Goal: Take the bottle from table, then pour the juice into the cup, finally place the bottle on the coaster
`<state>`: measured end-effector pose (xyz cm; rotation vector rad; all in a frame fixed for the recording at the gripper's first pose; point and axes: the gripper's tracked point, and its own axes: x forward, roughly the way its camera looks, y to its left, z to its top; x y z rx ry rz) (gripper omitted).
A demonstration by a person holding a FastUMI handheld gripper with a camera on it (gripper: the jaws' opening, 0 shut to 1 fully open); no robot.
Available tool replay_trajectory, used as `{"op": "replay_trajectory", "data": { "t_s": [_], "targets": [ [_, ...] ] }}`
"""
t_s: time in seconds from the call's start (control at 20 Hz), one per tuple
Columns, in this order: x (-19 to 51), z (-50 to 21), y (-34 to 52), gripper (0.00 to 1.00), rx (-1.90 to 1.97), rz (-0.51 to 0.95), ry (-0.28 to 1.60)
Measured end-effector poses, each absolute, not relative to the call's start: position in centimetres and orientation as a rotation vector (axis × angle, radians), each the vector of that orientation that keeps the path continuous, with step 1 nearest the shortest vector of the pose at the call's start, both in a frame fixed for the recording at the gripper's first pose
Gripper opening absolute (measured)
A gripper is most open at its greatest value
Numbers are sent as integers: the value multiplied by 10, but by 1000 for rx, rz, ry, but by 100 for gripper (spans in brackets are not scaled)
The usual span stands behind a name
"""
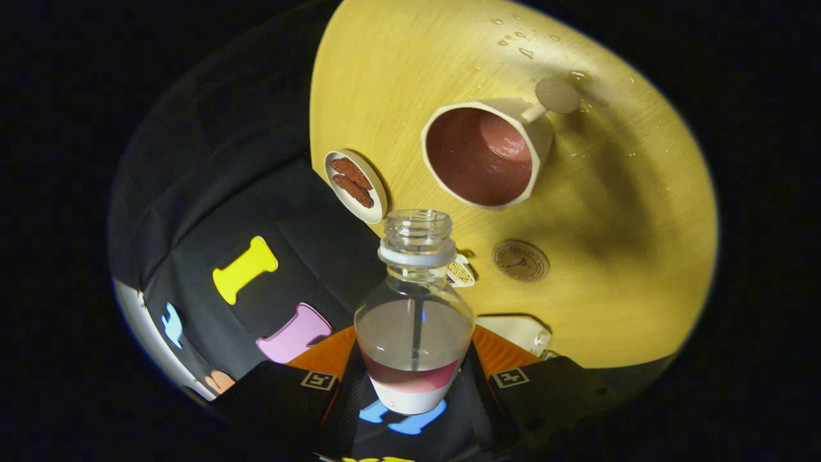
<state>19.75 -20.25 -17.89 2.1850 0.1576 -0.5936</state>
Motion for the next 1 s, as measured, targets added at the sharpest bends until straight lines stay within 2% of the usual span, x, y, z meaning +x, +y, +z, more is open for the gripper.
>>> {"op": "replay_trajectory", "data": {
  "t_s": [0.5,1.0],
  "targets": [
    [138,-161,-175,72,905,-455,362],
    [136,-100,-134,72,227,-273,269]
  ]
}}
